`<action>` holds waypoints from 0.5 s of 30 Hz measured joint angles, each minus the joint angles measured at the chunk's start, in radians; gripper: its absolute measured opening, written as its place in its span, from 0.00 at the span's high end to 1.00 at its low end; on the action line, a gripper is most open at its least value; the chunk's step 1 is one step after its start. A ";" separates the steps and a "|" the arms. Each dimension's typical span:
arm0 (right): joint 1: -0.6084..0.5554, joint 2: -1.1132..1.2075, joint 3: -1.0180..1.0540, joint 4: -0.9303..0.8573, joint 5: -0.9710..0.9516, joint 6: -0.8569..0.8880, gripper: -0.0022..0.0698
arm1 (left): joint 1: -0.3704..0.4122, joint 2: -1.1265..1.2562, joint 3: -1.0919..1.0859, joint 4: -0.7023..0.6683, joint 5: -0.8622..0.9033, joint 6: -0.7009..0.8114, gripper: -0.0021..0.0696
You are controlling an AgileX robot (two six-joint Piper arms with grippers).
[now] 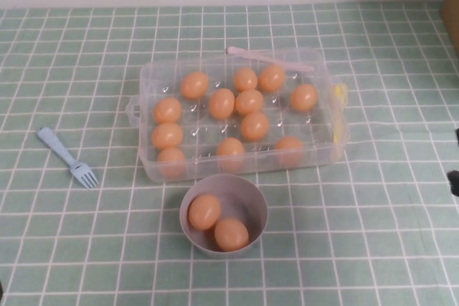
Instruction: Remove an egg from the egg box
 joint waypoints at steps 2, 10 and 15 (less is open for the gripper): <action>-0.104 -0.066 0.146 -0.008 -0.177 -0.002 0.99 | 0.000 0.000 0.000 0.000 0.000 0.000 0.98; -0.365 -0.397 0.569 0.012 -0.496 -0.001 0.99 | 0.000 0.000 0.000 0.000 0.000 0.000 0.98; -0.434 -0.616 0.698 0.038 -0.507 0.003 0.99 | 0.000 0.000 0.000 0.000 0.000 0.000 0.98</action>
